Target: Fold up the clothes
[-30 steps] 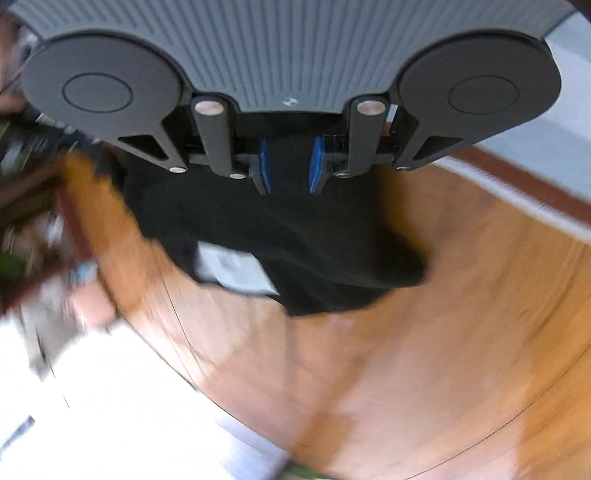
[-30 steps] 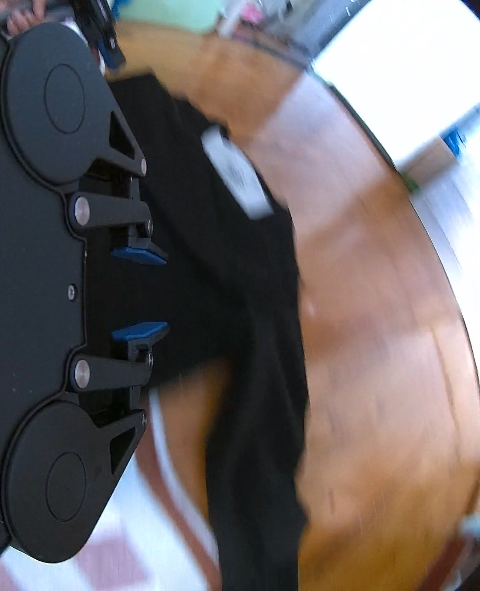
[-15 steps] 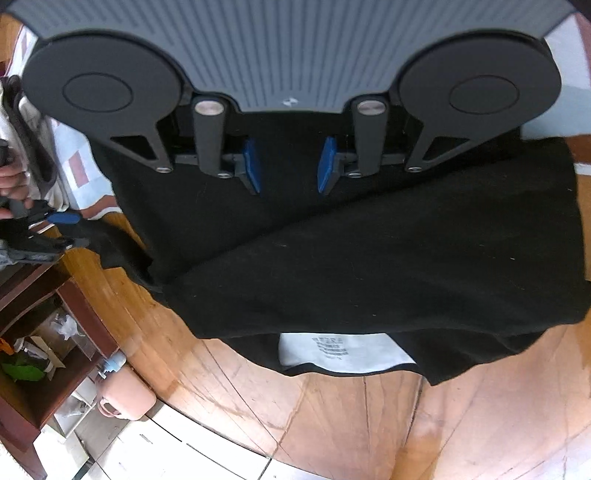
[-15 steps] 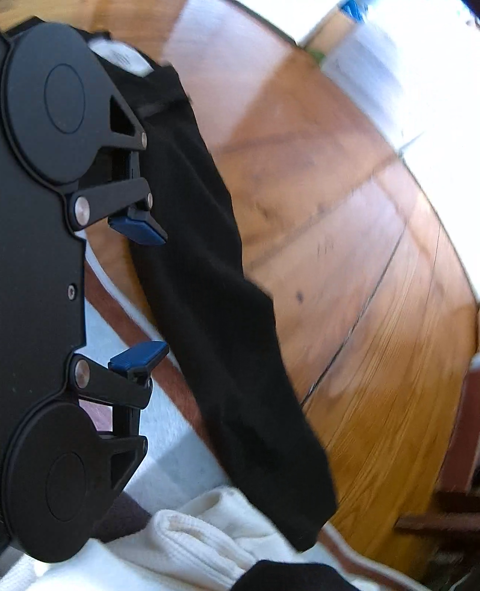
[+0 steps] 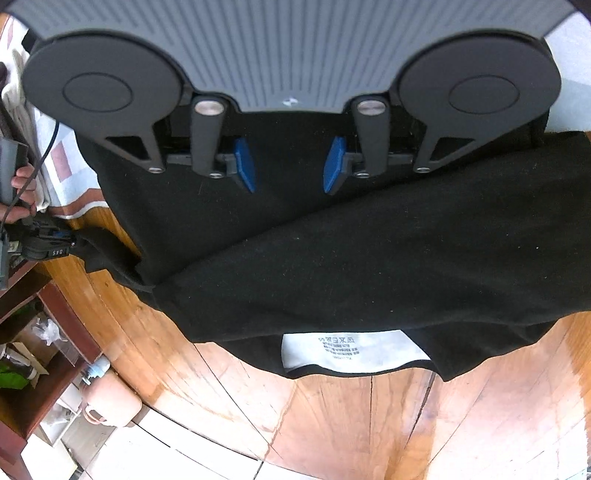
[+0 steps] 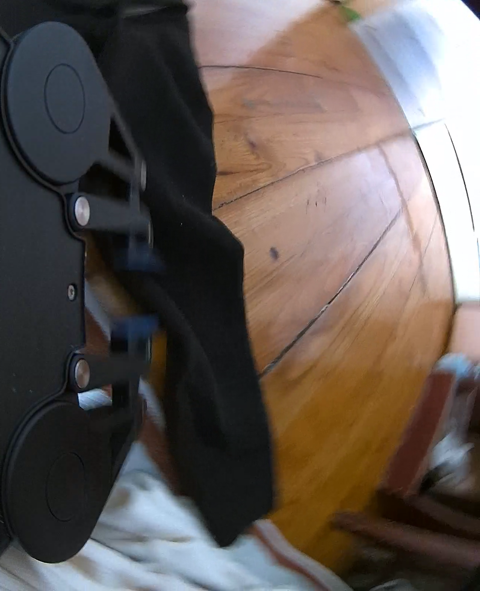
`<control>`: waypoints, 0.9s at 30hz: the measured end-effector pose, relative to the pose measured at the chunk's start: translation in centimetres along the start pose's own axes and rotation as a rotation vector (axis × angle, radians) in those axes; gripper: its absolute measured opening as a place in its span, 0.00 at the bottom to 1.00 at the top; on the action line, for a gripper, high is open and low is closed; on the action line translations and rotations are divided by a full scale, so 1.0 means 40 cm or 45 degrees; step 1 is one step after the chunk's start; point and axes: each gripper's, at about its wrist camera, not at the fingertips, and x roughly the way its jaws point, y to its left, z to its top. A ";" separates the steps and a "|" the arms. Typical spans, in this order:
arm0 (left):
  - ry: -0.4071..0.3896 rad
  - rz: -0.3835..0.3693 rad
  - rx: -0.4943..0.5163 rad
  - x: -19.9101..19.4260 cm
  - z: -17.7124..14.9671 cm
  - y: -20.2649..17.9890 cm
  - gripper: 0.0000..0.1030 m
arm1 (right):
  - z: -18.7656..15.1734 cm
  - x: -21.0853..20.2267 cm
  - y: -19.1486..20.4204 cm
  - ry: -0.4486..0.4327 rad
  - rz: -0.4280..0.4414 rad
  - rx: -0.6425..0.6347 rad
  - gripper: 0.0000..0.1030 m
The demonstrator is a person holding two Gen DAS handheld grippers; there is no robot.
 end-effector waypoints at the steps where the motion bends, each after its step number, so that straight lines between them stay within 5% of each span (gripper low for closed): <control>1: -0.007 -0.005 -0.007 -0.004 0.002 0.004 0.39 | 0.000 -0.006 0.013 -0.036 -0.016 -0.046 0.10; 6: -0.041 -0.022 -0.024 -0.034 0.020 0.029 0.39 | 0.009 -0.078 0.105 -0.219 -0.045 -0.250 0.07; 11: -0.137 -0.039 -0.106 -0.095 0.045 0.085 0.39 | -0.075 -0.169 0.243 -0.219 0.223 -0.531 0.07; 15: -0.227 0.119 -0.055 -0.137 0.051 0.137 0.39 | -0.149 -0.240 0.356 -0.195 0.451 -0.764 0.07; 17: -0.233 0.130 -0.107 -0.142 0.049 0.181 0.39 | -0.187 -0.276 0.413 -0.181 0.566 -0.879 0.12; 19: -0.230 0.115 -0.167 -0.142 0.047 0.216 0.39 | -0.224 -0.311 0.470 -0.167 0.681 -0.995 0.34; 23: -0.233 0.098 -0.224 -0.139 0.047 0.249 0.39 | -0.299 -0.382 0.583 -0.137 0.912 -1.224 0.41; 27: -0.233 0.071 -0.200 -0.124 0.051 0.227 0.39 | -0.296 -0.347 0.536 -0.100 0.815 -1.266 0.42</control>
